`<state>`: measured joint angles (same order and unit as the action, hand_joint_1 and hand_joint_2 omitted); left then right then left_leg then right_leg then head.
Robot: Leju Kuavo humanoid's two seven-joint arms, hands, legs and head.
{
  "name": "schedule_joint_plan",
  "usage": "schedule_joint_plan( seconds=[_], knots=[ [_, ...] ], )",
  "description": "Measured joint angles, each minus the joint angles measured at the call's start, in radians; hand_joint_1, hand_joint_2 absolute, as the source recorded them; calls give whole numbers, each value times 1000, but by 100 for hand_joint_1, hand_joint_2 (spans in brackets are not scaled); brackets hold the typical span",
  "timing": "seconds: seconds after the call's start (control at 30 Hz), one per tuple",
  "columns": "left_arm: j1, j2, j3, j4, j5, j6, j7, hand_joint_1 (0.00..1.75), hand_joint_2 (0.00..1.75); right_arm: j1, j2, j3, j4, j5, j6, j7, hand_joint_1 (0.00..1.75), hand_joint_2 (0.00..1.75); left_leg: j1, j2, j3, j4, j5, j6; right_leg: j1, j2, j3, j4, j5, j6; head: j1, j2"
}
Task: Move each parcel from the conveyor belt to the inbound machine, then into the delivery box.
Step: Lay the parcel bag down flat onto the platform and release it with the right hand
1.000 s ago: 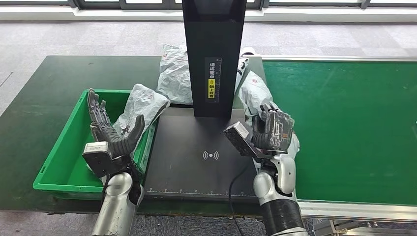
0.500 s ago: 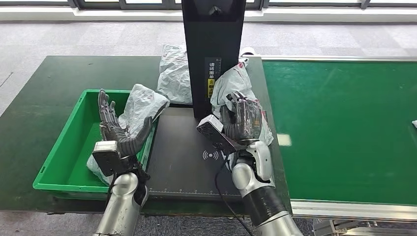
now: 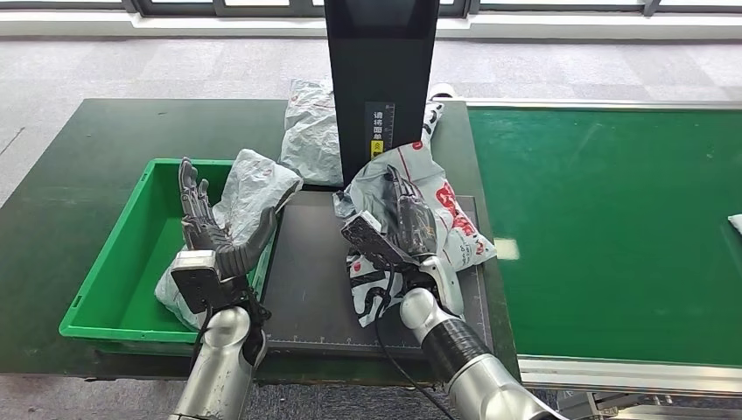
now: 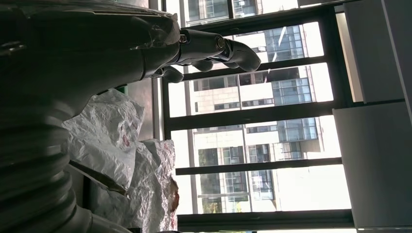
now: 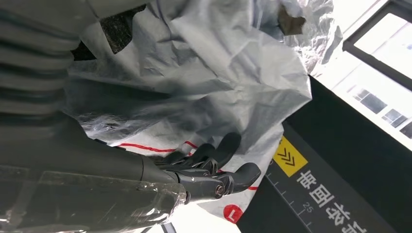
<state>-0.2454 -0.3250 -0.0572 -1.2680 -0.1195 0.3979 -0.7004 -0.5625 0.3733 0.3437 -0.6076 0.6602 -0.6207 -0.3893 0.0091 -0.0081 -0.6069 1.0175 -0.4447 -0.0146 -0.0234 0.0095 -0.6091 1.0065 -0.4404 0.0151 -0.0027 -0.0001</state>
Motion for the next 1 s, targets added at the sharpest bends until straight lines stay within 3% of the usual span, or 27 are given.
schedule_joint_plan(
  seconds=[0.1, 0.27, 0.4, 0.57, 0.7, 0.83, 1.0],
  knots=[
    [0, 0, 0, 0, -2, 1, 0, 0, 175, -1, 0, 0, 8, 9, -7, -19, 0, 0, 0, 0, 0, 0, 0, 0, 0, 0, 0, 0, 0, 0, 0, 0],
    [1, 0, 0, -6, -32, 27, 0, 0, 175, 45, 0, -37, -88, 98, -72, -138, 0, 0, 0, 0, 0, 0, 0, 0, 0, 0, 0, 0, 0, 0, 0, 0],
    [2, 0, -2, -17, -106, 80, 0, 0, 175, 166, -1, -116, -382, 193, -80, -210, 0, 0, 0, -2, -1, 0, 0, 0, 0, -2, 0, 0, 0, 0, 0, 0],
    [-9, 0, -58, -22, -268, 100, -1, 0, 175, 301, -8, -213, -820, 145, -82, -297, 0, 0, -1, -4, -2, 1, -1, 1, -1, -4, -1, -1, -1, 0, 0, 0],
    [-33, -3, -138, 12, -343, 103, -2, 0, 175, 355, -19, -247, -1072, 131, -82, -306, 0, 175, -2, 0, -1, 1, -2, 1, -2, -1, -2, -2, 0, 1, 0, 0],
    [-89, -15, -219, 101, -407, 89, 30, 0, 175, 385, -25, -258, -1237, 125, -81, -307, 0, 175, -2, 0, 0, 1, -2, 1, -2, -1, -1, -2, 0, 1, 0, 0],
    [-158, -37, -312, 218, -443, 91, 84, 0, 175, 400, -28, -259, -1337, 121, -80, -307, 0, 175, -2, 2, 1, 1, -2, 1, -2, 0, -1, -2, 1, 1, 0, 0]
  ],
)
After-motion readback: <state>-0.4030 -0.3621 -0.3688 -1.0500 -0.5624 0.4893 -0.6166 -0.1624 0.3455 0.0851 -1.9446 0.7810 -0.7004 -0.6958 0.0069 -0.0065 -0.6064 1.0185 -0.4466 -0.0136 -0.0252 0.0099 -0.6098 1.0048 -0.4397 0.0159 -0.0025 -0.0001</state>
